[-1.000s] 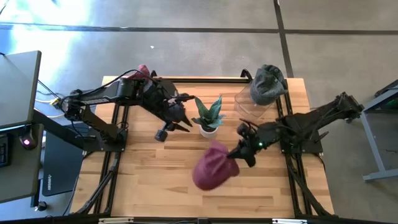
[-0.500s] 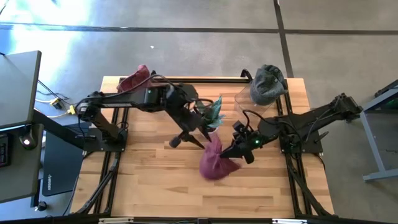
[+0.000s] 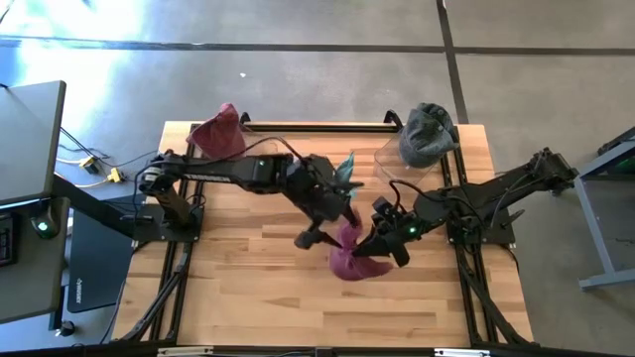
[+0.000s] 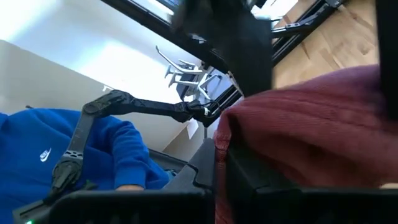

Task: Pick & Place hat
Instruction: Put the red cap into the left transparent bin

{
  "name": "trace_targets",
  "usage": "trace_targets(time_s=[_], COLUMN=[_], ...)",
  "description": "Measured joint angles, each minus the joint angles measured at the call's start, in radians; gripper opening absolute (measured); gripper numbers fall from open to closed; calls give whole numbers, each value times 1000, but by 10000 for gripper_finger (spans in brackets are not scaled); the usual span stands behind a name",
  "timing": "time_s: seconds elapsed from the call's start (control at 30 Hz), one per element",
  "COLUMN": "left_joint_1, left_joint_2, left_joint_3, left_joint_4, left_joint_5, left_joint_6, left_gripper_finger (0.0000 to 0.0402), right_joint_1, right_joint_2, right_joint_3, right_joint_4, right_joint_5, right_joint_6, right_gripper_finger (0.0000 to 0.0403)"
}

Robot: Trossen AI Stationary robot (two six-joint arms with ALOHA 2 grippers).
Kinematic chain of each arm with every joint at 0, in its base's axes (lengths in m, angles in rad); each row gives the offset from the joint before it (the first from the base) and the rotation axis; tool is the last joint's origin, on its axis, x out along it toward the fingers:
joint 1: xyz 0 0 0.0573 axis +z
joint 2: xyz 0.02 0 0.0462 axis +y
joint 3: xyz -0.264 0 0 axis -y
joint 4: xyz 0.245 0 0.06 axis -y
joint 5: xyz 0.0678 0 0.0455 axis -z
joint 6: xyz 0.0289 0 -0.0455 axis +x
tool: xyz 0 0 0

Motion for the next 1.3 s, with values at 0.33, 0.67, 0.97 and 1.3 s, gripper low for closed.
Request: trace_targets(time_s=[0.33,0.67,0.97,1.3], left_joint_1=[-54,-51,-49,-28], left_joint_2=[6,51,57,43], left_joint_3=[-5,-1,-5,-5], left_joint_4=[-11,2,-66,-287], left_joint_5=[4,256,292,246], left_joint_6=[-2,-7,2,0], left_gripper_finger=[301,155,12,5], right_joint_1=[0,0,0,-32], right_joint_2=[-1,-1,0,-38], right_joint_3=[0,0,0,0], right_joint_4=[9,14,-43,-67], right_joint_5=[-4,-30,-54,-116], right_joint_6=[-5,12,82,87], right_gripper_finger=[11,14,44,174])
